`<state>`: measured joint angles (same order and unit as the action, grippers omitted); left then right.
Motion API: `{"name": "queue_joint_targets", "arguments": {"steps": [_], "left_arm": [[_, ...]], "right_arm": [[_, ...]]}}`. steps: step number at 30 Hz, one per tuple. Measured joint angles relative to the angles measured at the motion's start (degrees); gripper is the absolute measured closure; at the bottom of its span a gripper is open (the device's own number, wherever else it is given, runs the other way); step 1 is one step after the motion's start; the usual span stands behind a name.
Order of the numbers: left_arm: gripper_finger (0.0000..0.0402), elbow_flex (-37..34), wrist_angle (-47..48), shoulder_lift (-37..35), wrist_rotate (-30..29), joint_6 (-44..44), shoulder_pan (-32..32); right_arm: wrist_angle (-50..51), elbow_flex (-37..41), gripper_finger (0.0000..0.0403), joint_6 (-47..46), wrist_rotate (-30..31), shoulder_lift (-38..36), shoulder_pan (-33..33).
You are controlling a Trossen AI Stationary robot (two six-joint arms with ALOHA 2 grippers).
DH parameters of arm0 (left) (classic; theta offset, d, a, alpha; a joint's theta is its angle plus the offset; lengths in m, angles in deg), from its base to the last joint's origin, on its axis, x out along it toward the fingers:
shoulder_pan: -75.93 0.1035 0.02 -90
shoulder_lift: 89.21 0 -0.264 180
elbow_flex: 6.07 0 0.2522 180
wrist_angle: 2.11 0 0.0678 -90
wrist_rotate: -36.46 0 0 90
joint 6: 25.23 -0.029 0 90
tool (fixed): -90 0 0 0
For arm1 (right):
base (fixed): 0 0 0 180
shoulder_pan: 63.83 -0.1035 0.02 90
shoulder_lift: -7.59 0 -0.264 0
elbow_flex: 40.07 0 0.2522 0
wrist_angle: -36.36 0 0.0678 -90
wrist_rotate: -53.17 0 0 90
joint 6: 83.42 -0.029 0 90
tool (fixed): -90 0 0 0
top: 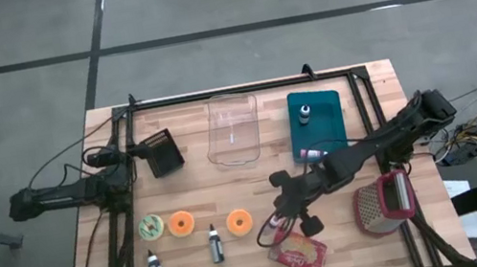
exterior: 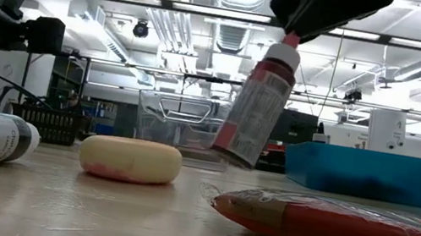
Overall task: Pick & Place Food Item
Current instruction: Put the pink food coloring bottle into the blue bin
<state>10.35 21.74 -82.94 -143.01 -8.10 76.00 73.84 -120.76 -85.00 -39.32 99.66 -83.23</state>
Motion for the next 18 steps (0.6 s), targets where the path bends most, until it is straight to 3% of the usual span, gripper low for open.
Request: {"name": "queue_joint_targets", "arguments": {"steps": [18], "left_arm": [[0.0179, 0.0, 0.0, 0.2, 0.0, 0.0, 0.0]], "right_arm": [[20.0, -6.1, 0.0390, -17.0, 4.2, -2.0, 1.2]]}}
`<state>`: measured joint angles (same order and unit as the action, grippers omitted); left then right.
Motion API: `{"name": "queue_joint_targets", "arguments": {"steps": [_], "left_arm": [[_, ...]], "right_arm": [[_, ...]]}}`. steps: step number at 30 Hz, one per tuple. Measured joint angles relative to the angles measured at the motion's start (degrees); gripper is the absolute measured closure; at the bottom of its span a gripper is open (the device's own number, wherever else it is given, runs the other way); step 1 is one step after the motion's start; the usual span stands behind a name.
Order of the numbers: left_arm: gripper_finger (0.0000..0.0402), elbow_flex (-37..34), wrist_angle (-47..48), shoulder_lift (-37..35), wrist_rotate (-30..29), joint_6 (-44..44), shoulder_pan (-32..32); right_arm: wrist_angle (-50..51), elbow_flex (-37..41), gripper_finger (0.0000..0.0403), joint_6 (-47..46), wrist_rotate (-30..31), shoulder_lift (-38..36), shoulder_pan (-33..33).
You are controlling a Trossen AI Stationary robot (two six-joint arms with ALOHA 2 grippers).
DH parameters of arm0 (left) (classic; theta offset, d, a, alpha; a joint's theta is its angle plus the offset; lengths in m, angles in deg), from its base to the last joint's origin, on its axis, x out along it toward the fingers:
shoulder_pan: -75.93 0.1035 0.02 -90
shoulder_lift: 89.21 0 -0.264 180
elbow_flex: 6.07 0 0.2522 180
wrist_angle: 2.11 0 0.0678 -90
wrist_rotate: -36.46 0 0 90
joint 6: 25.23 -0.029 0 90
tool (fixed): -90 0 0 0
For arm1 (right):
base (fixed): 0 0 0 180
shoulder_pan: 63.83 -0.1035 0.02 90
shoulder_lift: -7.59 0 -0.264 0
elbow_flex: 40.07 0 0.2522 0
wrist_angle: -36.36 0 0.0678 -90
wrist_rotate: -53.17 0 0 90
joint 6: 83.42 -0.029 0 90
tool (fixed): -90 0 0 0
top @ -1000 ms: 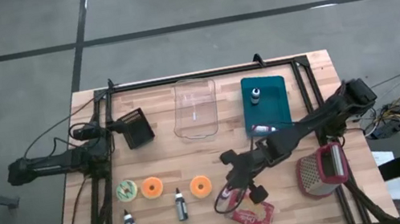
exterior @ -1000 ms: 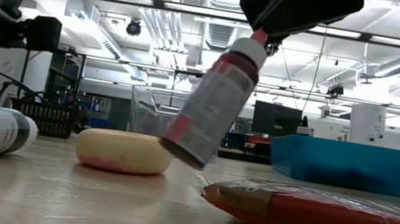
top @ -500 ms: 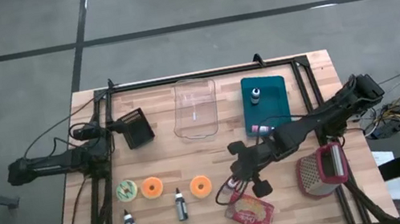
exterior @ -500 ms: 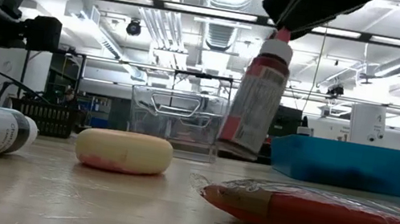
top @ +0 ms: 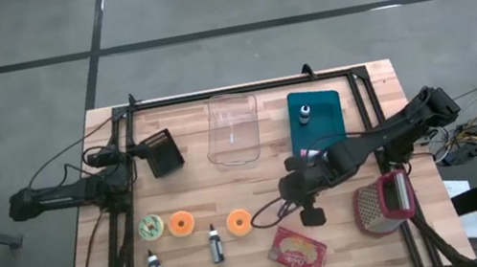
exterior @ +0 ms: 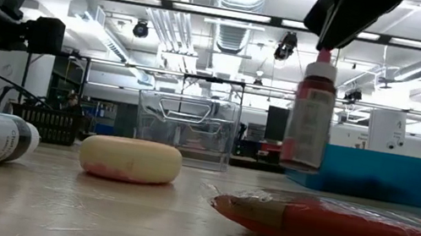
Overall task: Pick & Place Food Item
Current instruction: Put the pink food coloring bottle into the blue bin
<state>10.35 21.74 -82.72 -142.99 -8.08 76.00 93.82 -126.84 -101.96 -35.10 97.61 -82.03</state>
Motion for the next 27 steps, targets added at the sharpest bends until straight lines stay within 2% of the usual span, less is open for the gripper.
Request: {"name": "queue_joint_targets", "arguments": {"steps": [6, 11, 19, 27], "left_arm": [[0.0179, 0.0, 0.0, 0.0, 0.0, 0.0, 0.0], [0.0179, 0.0, 0.0, 0.0, 0.0, 0.0, 0.0], [0.0179, 0.0, 0.0, 0.0, 0.0, 0.0, 0.0], [0.0179, 0.0, 0.0, 0.0, 0.0, 0.0, 0.0]], "right_arm": [[10.4, -5.4, 0.0390, -4.3, 2.9, 0.0, 1.3], [16.8, -8.5, 0.0390, -6.7, 2.9, -1.7, 3.9], [18.1, -6.3, 0.0390, -8.4, 2.8, -10.3, 9.5], [24.6, -4.8, 0.0390, -10.6, 3.1, -16.9, 17.5]]}}
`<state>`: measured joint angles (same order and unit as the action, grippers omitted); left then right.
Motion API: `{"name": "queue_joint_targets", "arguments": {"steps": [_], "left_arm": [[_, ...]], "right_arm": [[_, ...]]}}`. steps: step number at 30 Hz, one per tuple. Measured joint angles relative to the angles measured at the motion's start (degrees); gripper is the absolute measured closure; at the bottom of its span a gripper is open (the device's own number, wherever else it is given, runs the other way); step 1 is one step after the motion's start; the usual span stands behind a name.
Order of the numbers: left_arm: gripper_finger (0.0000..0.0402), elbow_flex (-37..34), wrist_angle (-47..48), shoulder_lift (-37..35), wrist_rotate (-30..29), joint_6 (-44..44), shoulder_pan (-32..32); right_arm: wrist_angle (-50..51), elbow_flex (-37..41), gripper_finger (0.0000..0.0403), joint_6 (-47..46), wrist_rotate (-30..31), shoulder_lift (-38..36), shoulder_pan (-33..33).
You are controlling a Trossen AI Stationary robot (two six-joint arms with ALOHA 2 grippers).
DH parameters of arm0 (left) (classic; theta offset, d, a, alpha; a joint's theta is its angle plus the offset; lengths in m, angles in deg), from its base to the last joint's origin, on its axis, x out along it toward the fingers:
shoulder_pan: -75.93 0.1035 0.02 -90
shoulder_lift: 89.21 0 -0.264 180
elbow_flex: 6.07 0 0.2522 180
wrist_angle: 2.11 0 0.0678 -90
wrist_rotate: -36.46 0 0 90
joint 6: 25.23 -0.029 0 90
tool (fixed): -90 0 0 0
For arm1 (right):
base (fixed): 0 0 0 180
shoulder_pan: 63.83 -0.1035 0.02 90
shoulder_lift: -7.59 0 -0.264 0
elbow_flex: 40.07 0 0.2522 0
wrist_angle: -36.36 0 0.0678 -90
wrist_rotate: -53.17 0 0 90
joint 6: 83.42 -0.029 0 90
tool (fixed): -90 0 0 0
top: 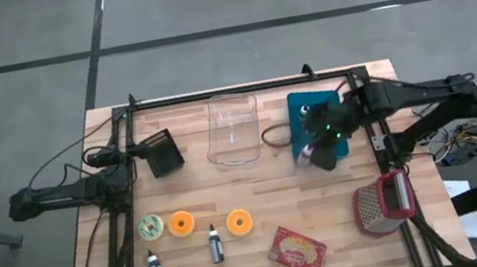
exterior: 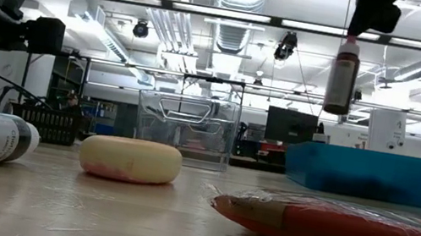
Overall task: Pick & Place Food Item
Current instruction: Put the pink food coloring bottle into the blue bin
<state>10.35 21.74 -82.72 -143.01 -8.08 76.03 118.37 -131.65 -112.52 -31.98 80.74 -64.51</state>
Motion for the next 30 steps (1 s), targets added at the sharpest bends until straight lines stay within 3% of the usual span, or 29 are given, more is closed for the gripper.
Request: {"name": "queue_joint_targets", "arguments": {"steps": [8, 18, 30], "left_arm": [[0.0179, 0.0, 0.0, 0.0, 0.0, 0.0, 0.0], [0.0179, 0.0, 0.0, 0.0, 0.0, 0.0, 0.0], [0.0179, 0.0, 0.0, 0.0, 0.0, 0.0, 0.0]], "right_arm": [[2.1, 0.3, 0.0390, -0.5, 0.3, -2.6, 11.3], [2.2, 2.9, 0.0390, -2.3, 0.3, 0.4, 25.0], [0.9, 3.5, 0.0390, 0.4, -1.5, 6.7, 32.2]]}}
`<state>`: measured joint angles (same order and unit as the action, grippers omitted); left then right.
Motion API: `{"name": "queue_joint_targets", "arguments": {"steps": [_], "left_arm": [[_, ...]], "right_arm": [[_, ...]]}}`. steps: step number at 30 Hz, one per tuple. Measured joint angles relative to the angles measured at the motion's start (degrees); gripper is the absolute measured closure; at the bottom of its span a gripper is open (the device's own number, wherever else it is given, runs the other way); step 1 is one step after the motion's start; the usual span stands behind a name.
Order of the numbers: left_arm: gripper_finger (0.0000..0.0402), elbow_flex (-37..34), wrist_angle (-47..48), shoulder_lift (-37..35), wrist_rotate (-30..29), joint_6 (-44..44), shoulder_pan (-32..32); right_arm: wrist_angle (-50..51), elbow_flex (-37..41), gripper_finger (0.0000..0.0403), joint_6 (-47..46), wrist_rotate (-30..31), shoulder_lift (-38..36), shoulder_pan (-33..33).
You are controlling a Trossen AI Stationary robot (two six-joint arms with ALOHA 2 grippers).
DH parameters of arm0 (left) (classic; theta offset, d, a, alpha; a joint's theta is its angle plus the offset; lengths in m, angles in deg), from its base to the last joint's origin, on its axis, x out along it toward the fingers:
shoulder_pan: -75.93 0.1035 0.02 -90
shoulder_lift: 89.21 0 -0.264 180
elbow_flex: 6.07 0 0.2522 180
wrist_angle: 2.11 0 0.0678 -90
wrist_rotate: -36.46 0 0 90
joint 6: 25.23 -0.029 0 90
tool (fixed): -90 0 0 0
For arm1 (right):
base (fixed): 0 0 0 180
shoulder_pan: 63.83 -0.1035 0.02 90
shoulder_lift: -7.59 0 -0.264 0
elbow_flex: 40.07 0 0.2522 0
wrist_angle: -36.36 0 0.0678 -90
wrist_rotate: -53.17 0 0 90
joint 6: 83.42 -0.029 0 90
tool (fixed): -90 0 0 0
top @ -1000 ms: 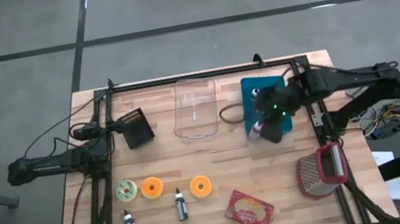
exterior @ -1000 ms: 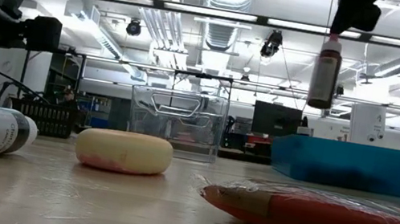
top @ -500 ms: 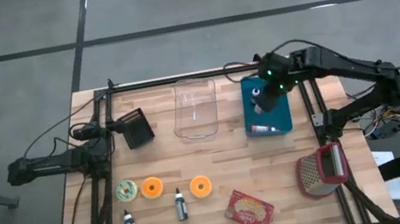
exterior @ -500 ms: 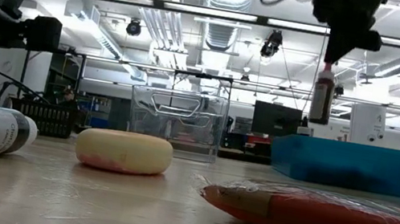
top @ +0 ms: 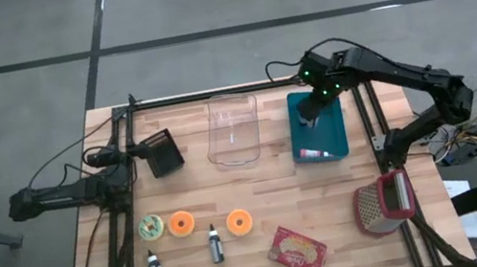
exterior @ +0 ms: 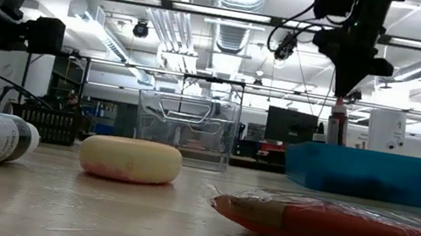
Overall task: Pick & Place Food Item
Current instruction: Put the pink food coloring bottle into the blue bin
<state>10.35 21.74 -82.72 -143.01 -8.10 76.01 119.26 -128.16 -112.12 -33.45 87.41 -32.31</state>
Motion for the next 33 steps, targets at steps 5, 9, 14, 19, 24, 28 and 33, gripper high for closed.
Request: {"name": "queue_joint_targets", "arguments": {"steps": [5, 9, 14, 19, 24, 28, 33], "left_arm": [[0.0179, 0.0, 0.0, 0.0, 0.0, 0.0, 0.0], [0.0179, 0.0, 0.0, 0.0, 0.0, 0.0, 0.0], [0.0179, 0.0, 0.0, 0.0, 0.0, 0.0, 0.0], [0.0179, 0.0, 0.0, 0.0, 0.0, 0.0, 0.0], [0.0179, 0.0, 0.0, 0.0, 0.0, 0.0, 0.0], [0.0179, 0.0, 0.0, 0.0, 0.0, 0.0, 0.0], [0.0179, 0.0, 0.0, 0.0, 0.0, 0.0, 0.0]], "right_arm": [[-1.0, 0.0, 0.0390, 1.8, -1.8, 2.4, 0.2], [-2.3, 0.1, 0.0390, 2.1, -3.1, 3.7, 0.2], [-3.2, 0.4, 0.0390, 1.9, -3.7, 5.6, 0.1], [-6.0, 1.7, 0.0390, 2.0, -5.1, 6.9, 0.0], [-6.8, 3.4, 0.0390, 1.9, -5.3, 8.3, 0.0], [-7.1, 4.0, 0.0390, 1.9, -5.4, 8.6, 0.0], [-8.3, 4.1, 0.0390, 1.9, -5.4, 8.1, -0.2]]}}
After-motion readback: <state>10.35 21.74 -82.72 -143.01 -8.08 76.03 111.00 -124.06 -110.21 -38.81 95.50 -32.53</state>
